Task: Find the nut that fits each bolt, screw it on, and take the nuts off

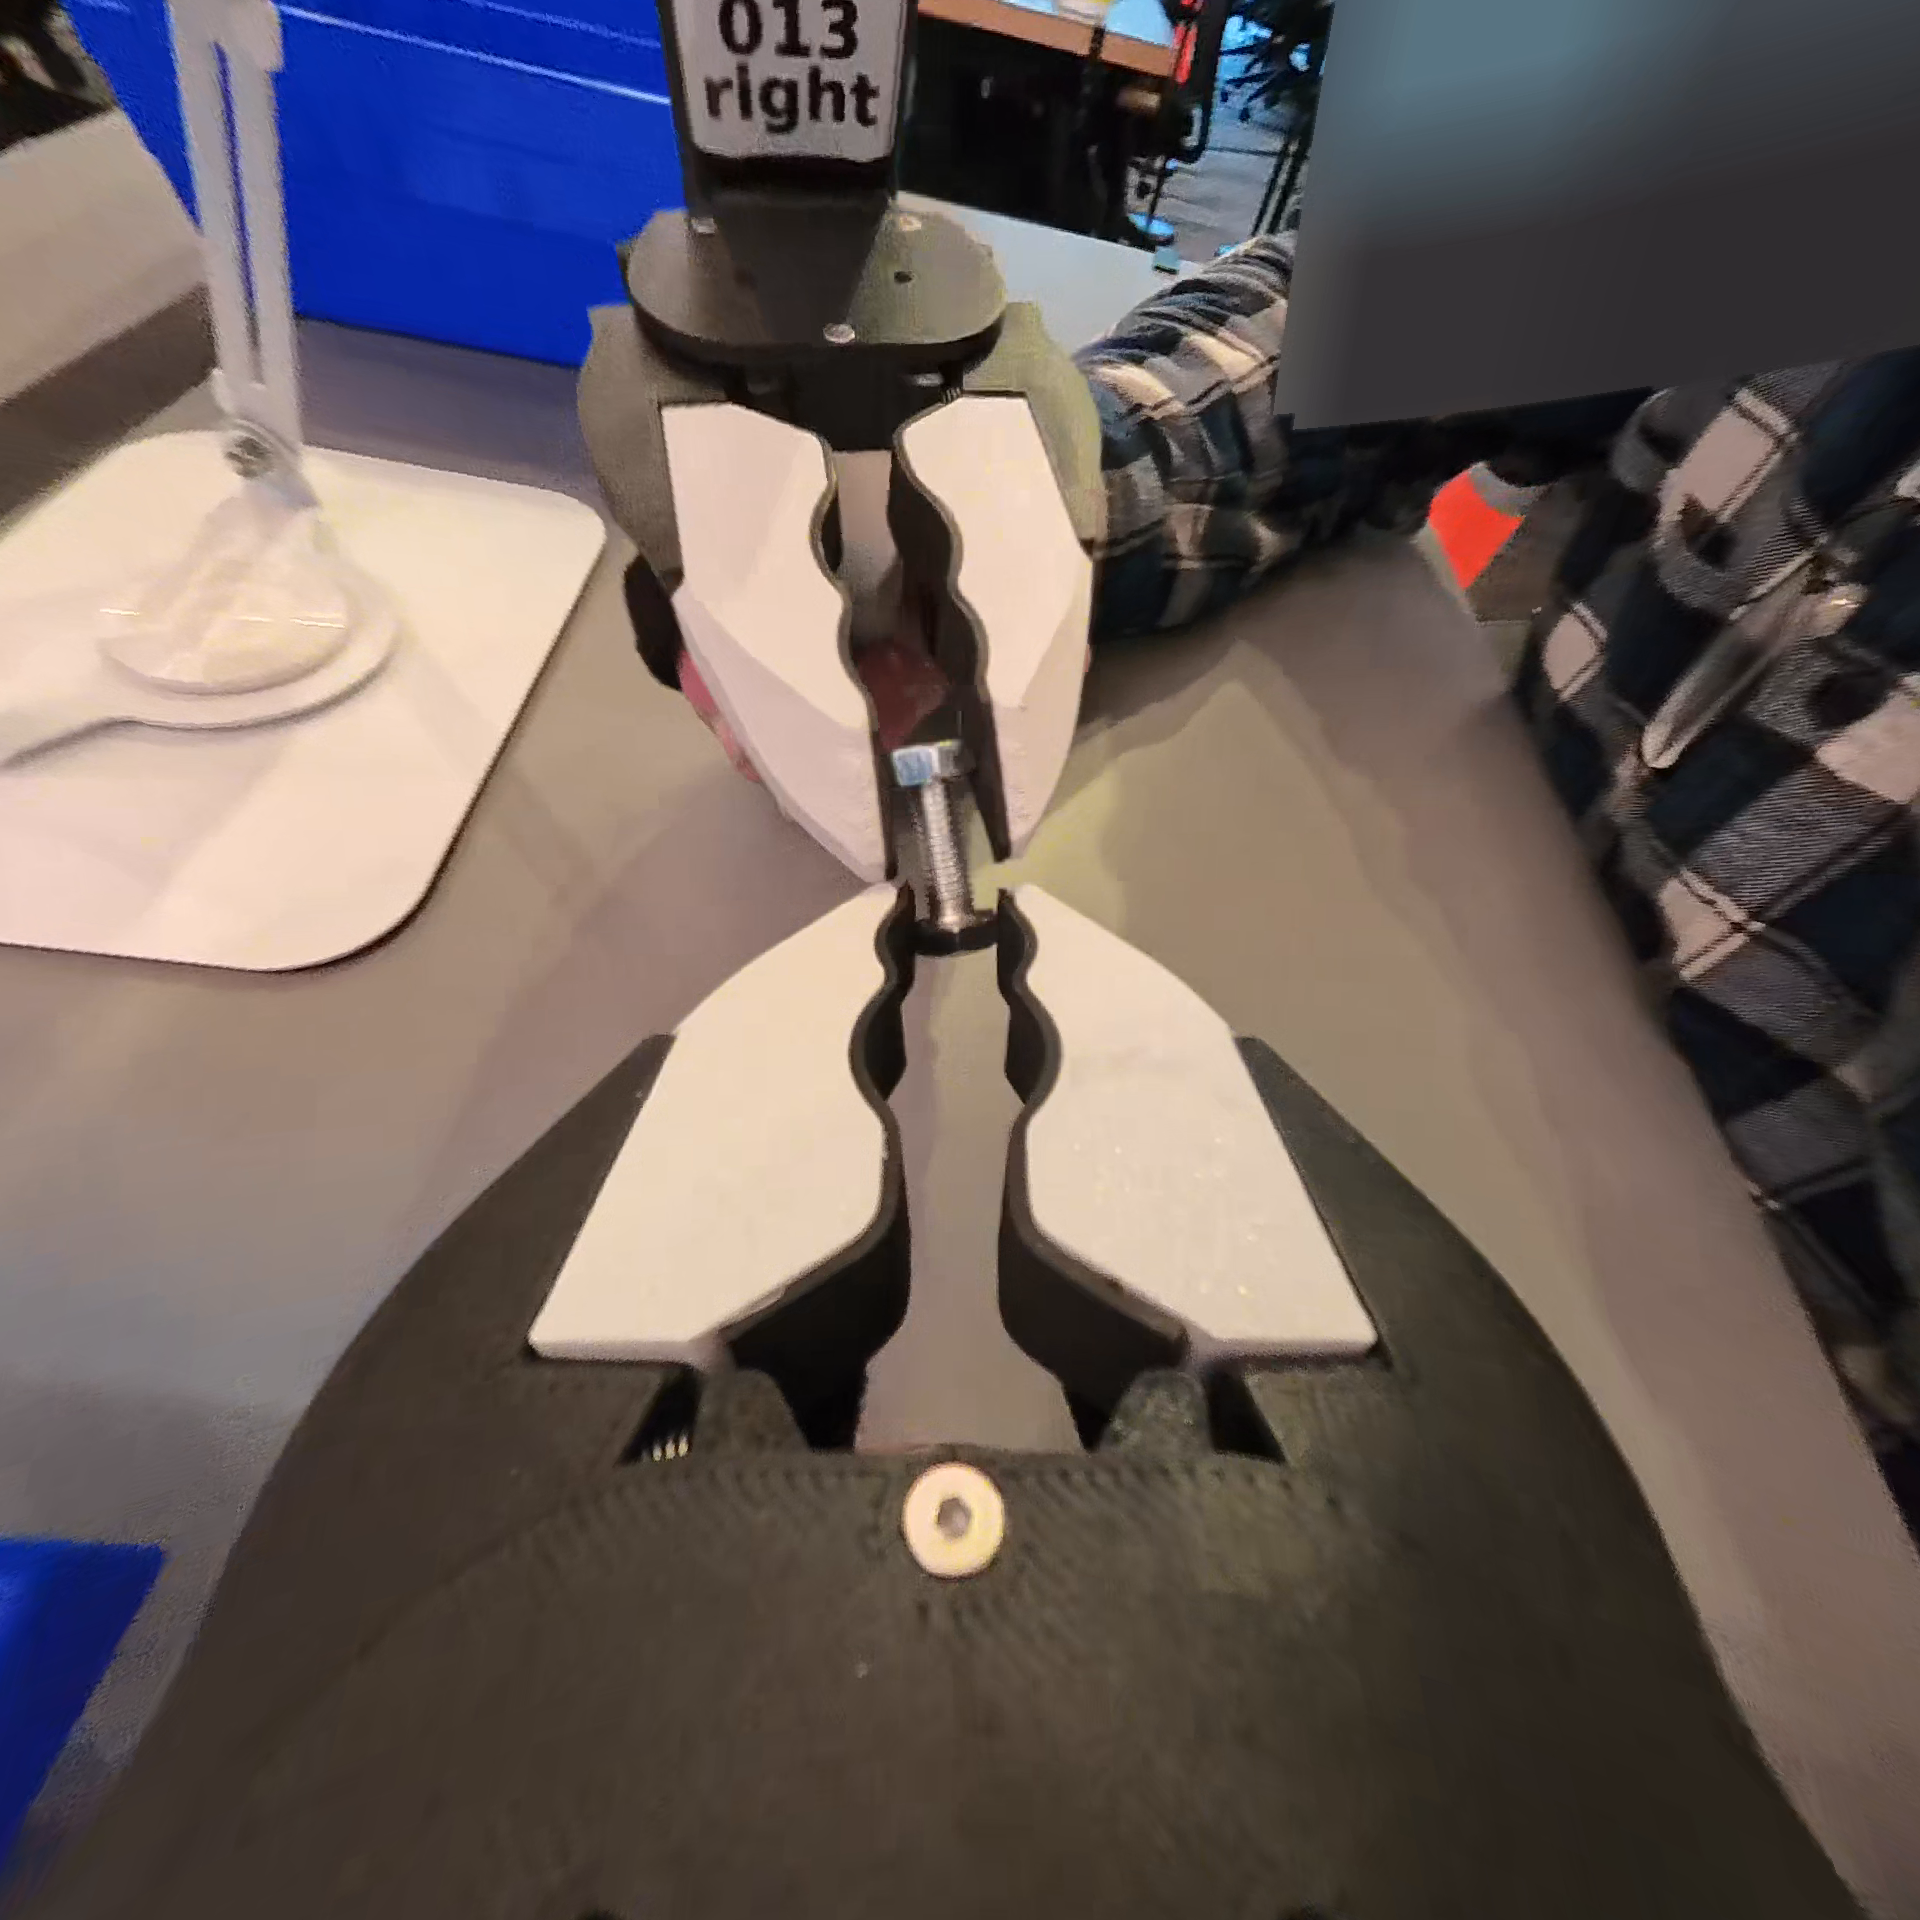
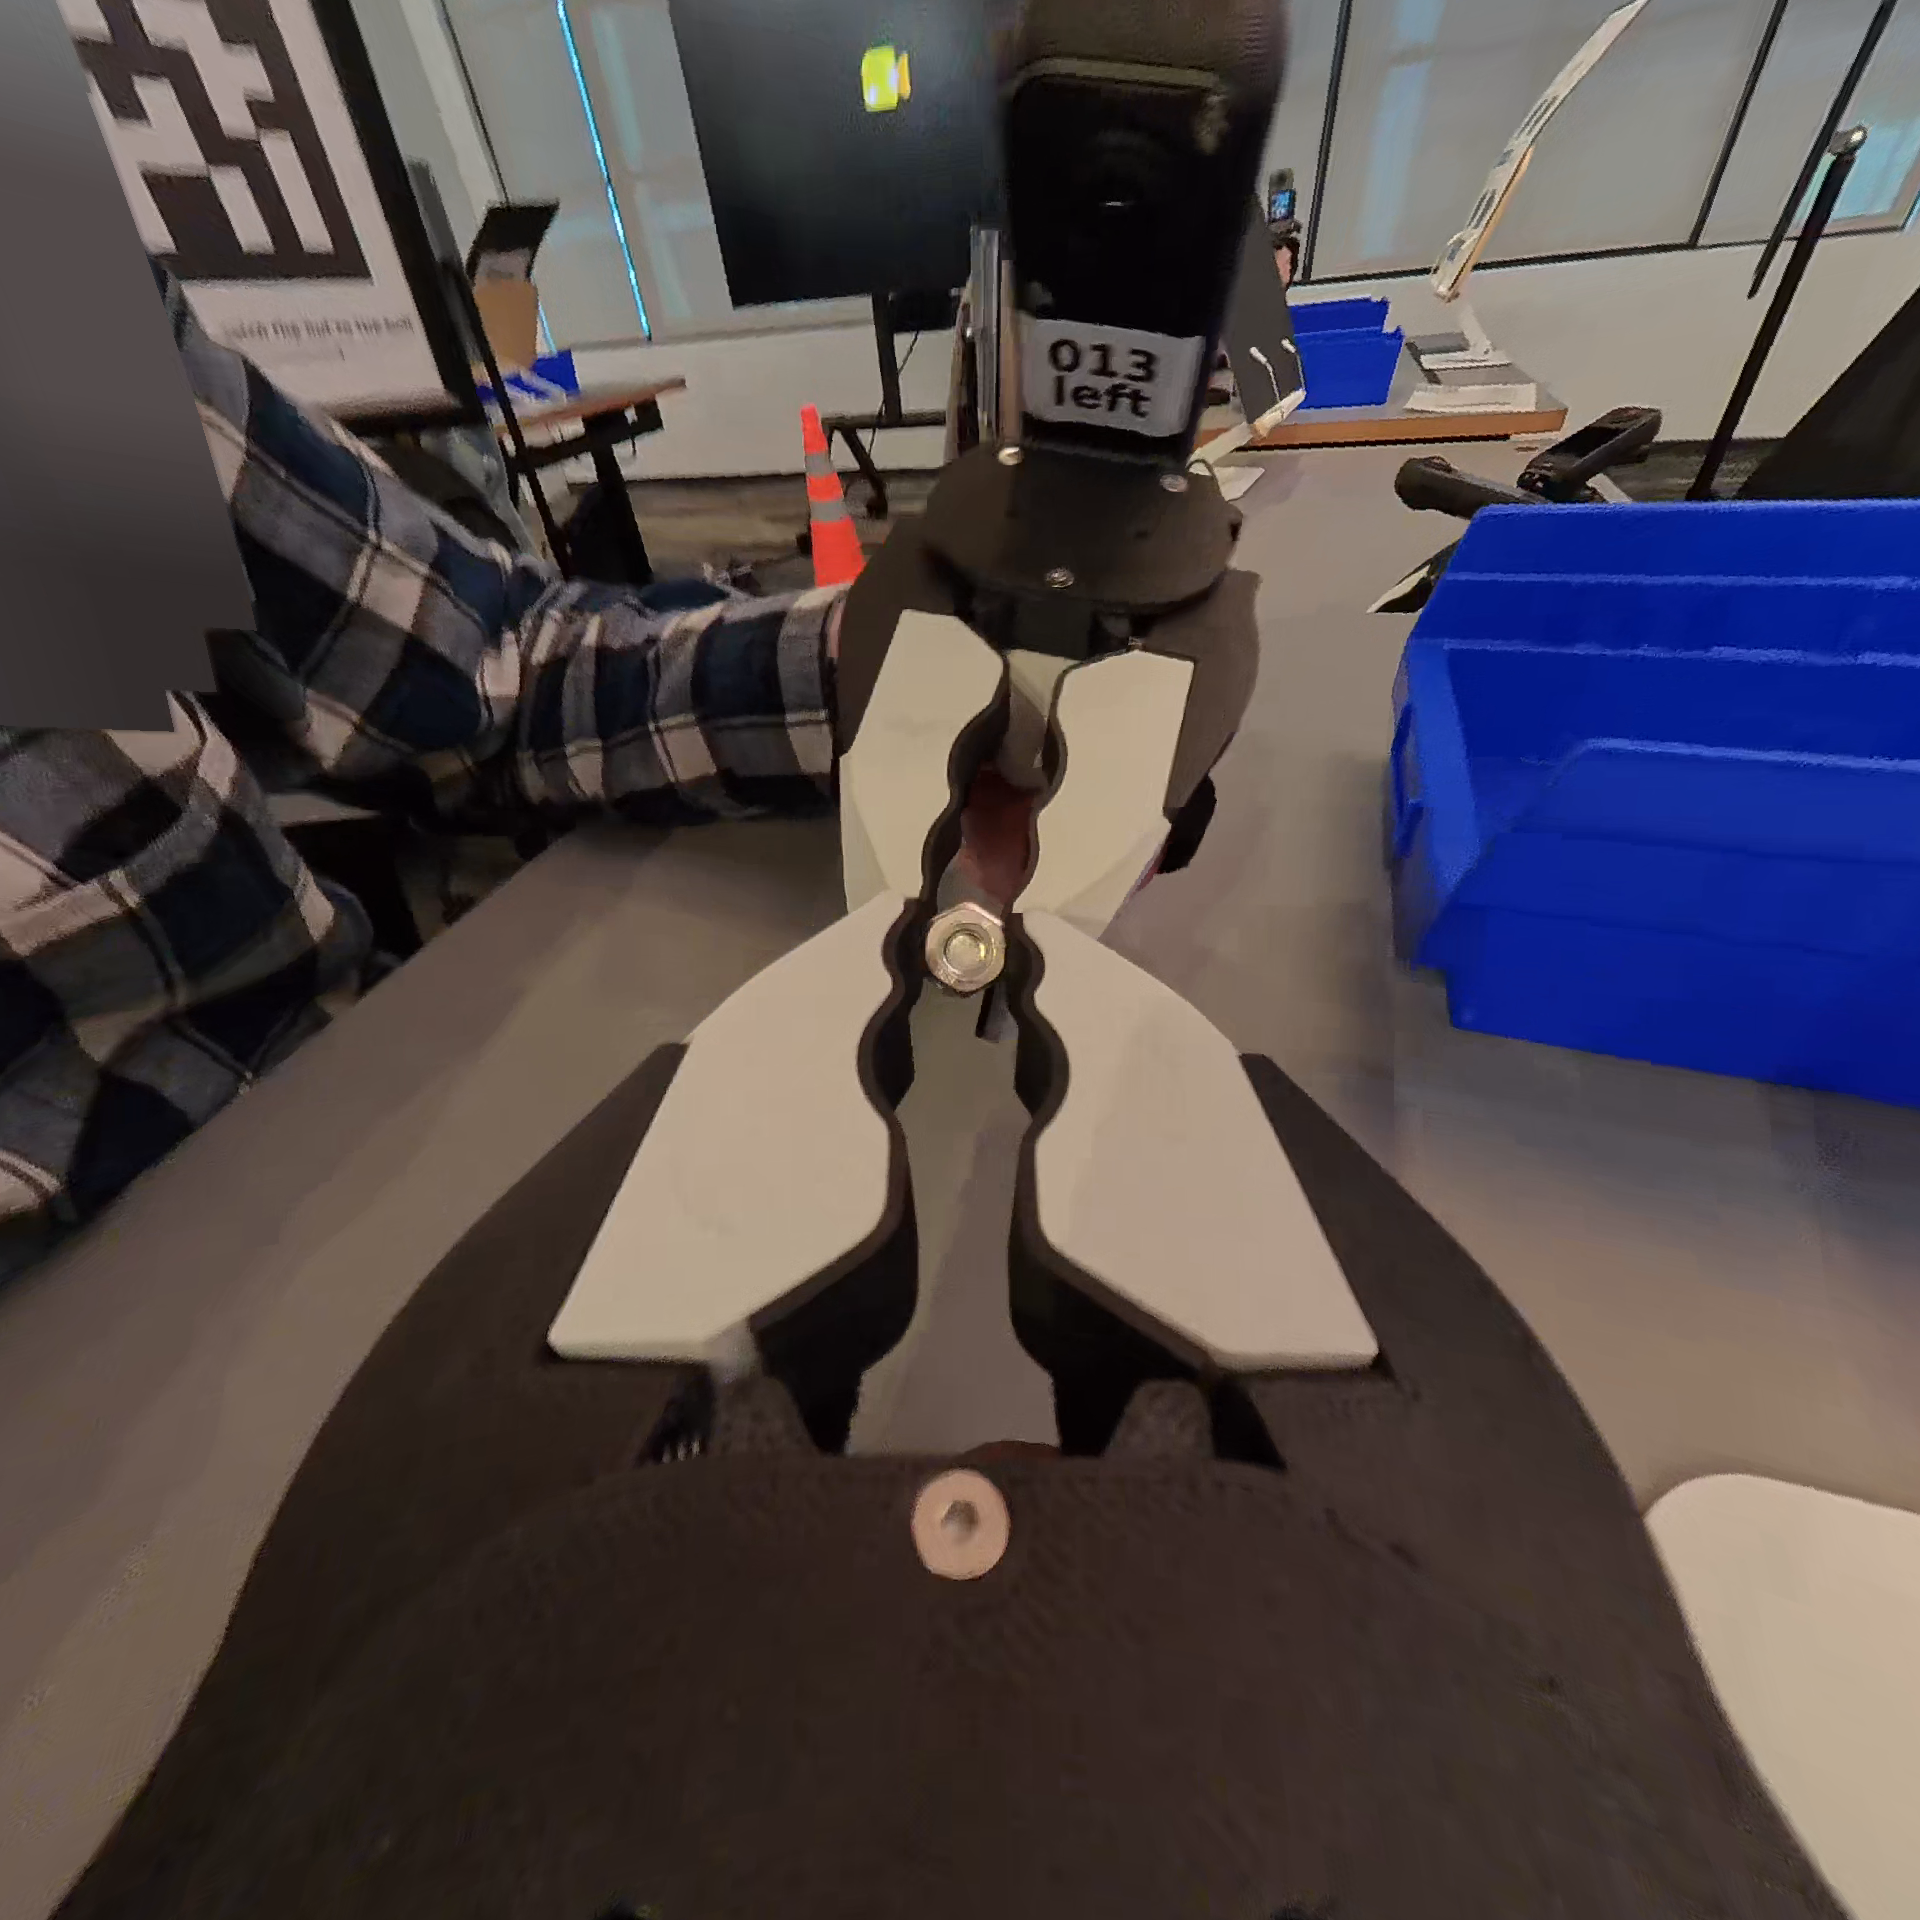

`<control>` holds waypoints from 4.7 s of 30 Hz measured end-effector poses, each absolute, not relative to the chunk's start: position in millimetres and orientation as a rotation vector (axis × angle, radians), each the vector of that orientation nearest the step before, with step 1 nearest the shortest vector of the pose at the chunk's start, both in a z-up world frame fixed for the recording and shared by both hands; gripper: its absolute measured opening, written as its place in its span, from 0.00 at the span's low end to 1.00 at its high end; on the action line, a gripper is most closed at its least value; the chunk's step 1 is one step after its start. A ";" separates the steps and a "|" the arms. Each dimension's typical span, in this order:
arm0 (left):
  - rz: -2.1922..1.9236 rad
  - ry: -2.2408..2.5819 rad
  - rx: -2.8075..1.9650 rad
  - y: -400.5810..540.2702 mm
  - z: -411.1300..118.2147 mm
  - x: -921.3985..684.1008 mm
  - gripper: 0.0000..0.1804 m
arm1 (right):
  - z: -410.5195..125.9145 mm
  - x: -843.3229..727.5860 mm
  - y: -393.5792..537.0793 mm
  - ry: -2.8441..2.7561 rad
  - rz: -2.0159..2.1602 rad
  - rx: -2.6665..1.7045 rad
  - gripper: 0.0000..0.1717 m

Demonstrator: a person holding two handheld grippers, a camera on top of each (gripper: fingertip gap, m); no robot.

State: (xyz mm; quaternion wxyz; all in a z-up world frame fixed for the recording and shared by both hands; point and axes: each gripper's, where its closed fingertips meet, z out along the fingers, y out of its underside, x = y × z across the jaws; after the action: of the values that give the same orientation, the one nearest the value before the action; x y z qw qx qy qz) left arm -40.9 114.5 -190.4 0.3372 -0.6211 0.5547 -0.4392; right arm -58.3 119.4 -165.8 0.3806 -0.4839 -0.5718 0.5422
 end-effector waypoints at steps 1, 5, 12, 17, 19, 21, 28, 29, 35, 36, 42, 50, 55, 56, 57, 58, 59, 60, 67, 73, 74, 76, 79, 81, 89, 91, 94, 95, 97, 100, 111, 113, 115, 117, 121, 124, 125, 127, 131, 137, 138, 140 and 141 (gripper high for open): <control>-1.191 1.451 -1.626 111.3 -190.6 -41.3 0.08 | -166.5 -58.4 116.9 -1.485 1.355 -1.217 0.09; -1.304 1.426 -1.610 107.9 -186.1 -43.4 0.08 | -166.3 -58.6 114.4 -1.537 1.200 -1.153 0.09; -1.490 1.341 -1.558 106.9 -174.3 -45.4 0.08 | -160.2 -58.3 114.3 -1.538 1.061 -1.082 0.09; -1.525 1.314 -1.532 107.5 -169.8 -45.2 0.08 | -156.3 -57.9 114.9 -1.527 1.013 -1.060 0.09; -1.497 1.313 -1.538 109.3 -171.2 -45.2 0.08 | -157.9 -57.7 116.3 -1.522 1.028 -1.072 0.09; -1.475 1.310 -1.534 110.2 -170.6 -44.3 0.08 | -156.3 -57.3 116.9 -1.499 1.083 -1.089 0.09; -1.320 1.253 -1.527 123.3 -167.4 -40.9 0.12 | -152.5 -55.6 125.4 -1.415 1.179 -1.155 0.09; -1.306 1.248 -1.522 124.4 -166.6 -40.7 0.14 | -152.0 -55.5 127.3 -1.400 1.190 -1.167 0.09; -0.911 1.237 -1.444 142.6 -162.2 -39.5 0.20 | -148.9 -52.3 144.3 -1.221 1.395 -1.298 0.09; -0.826 1.236 -1.422 145.9 -160.3 -40.3 0.21 | -148.1 -51.0 148.5 -1.174 1.445 -1.321 0.09; -0.451 1.270 -1.321 153.9 -158.4 -36.8 0.17 | -149.2 -49.8 157.7 -1.016 1.672 -1.421 0.09; -0.347 1.261 -1.293 157.5 -156.6 -37.9 0.05 | -151.3 -51.1 156.9 -0.959 1.801 -1.454 0.09; -0.445 1.253 -1.347 155.2 -156.9 -37.5 0.04 | -151.2 -51.1 155.8 -0.992 1.766 -1.434 0.09; -0.511 1.243 -1.375 153.9 -156.8 -37.2 0.04 | -149.9 -50.8 155.1 -1.011 1.740 -1.414 0.09; -0.591 1.227 -1.397 152.2 -155.9 -36.5 0.04 | -148.3 -50.3 154.0 -1.041 1.692 -1.387 0.09; -0.687 1.214 -1.423 149.5 -155.5 -35.4 0.03 | -147.2 -49.8 152.4 -1.087 1.627 -1.356 0.09; -0.781 1.202 -1.445 146.8 -155.0 -34.8 0.03 | -146.1 -49.4 150.6 -1.134 1.556 -1.325 0.09; -0.859 1.184 -1.457 145.0 -153.7 -34.8 0.03 | -144.2 -48.9 149.1 -1.173 1.483 -1.292 0.09; -1.140 1.123 -1.500 140.2 -151.2 -40.3 0.00 | -149.9 -50.2 144.1 -1.327 1.261 -1.226 0.09; -0.836 1.132 -1.453 155.9 -155.5 -44.5 0.09 | -134.7 -42.7 158.9 -1.088 1.507 -1.269 0.09; -0.777 1.120 -1.425 158.5 -153.8 -43.2 0.11 | -132.9 -42.0 160.8 -1.041 1.561 -1.282 0.09; -0.654 1.129 -1.394 162.0 -153.8 -39.5 0.18 | -131.5 -42.0 163.1 -0.963 1.647 -1.303 0.09; -0.509 1.154 -1.344 161.2 -154.0 -32.3 0.17 | -132.0 -42.9 164.6 -0.858 1.787 -1.330 0.09; -0.427 1.154 -1.328 163.6 -154.9 -30.7 0.15 | -132.8 -42.9 165.7 -0.809 1.846 -1.336 0.09; -0.388 1.135 -1.310 165.3 -154.7 -28.9 0.08 | -131.9 -40.8 170.0 -0.746 1.893 -1.334 0.09; -0.396 1.123 -1.312 165.7 -153.3 -30.0 0.08 | -131.6 -40.3 169.8 -0.751 1.883 -1.326 0.09; -0.440 1.089 -1.317 166.3 -149.2 -31.6 0.08 | -130.3 -39.6 169.3 -0.747 1.879 -1.312 0.09; -0.447 1.075 -1.317 166.9 -147.9 -32.6 0.08 | -130.1 -39.6 169.1 -0.746 1.875 -1.309 0.09; -0.499 1.040 -1.324 167.3 -144.1 -33.9 0.08 | -129.8 -39.6 168.4 -0.749 1.877 -1.303 0.09; -0.507 1.025 -1.316 167.9 -141.4 -35.6 0.08 | -131.0 -40.9 167.3 -0.753 1.884 -1.309 0.09; -0.413 1.110 -1.236 159.6 -137.5 -33.7 0.06 | -134.7 -45.6 161.3 -0.784 1.935 -1.336 0.09; -0.425 1.113 -1.237 158.4 -138.0 -33.6 0.05 | -135.4 -45.7 160.9 -0.790 1.949 -1.339 0.09; -0.436 1.116 -1.238 158.2 -138.2 -33.8 0.06 | -135.5 -45.8 160.7 -0.789 1.955 -1.338 0.09; -0.439 1.112 -1.231 157.7 -137.3 -34.0 0.06 | -134.1 -45.2 160.1 -0.787 1.964 -1.326 0.09; -0.454 1.083 -1.229 159.8 -134.9 -37.0 0.12 | -128.8 -42.2 159.5 -0.779 1.986 -1.289 0.09; -0.450 1.099 -1.227 158.3 -136.3 -35.1 0.10 | -128.4 -42.4 158.7 -0.777 2.007 -1.288 0.09; -0.454 1.109 -1.226 156.9 -137.0 -33.8 0.08 | -128.1 -42.1 158.6 -0.775 2.017 -1.285 0.09; -0.460 1.110 -1.232 157.0 -137.6 -33.9 0.08 | -128.4 -42.1 158.6 -0.776 2.023 -1.286 0.09; -0.469 1.110 -1.239 156.4 -137.2 -33.9 0.08 | -128.6 -42.2 158.2 -0.781 2.029 -1.284 0.09; -0.470 1.120 -1.251 155.9 -136.6 -35.3 0.08 | -129.6 -43.4 157.4 -0.838 1.966 -1.295 0.12; -0.451 1.125 -1.248 155.9 -136.2 -36.2 0.08 | -129.9 -43.6 157.6 -0.850 1.960 -1.302 0.16; -0.411 1.142 -1.245 156.0 -136.1 -37.9 0.08 | -132.1 -43.8 159.4 -0.868 1.938 -1.325 0.18; -0.382 1.154 -1.241 156.3 -136.7 -38.8 0.08 | -133.3 -43.8 160.2 -0.875 1.930 -1.334 0.18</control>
State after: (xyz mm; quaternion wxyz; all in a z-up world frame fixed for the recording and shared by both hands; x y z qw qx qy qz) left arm -38.8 156.3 -136.7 0.6459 -0.5454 0.5070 -0.1680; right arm -43.8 160.2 -133.3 0.3136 -0.5059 -0.3317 0.7319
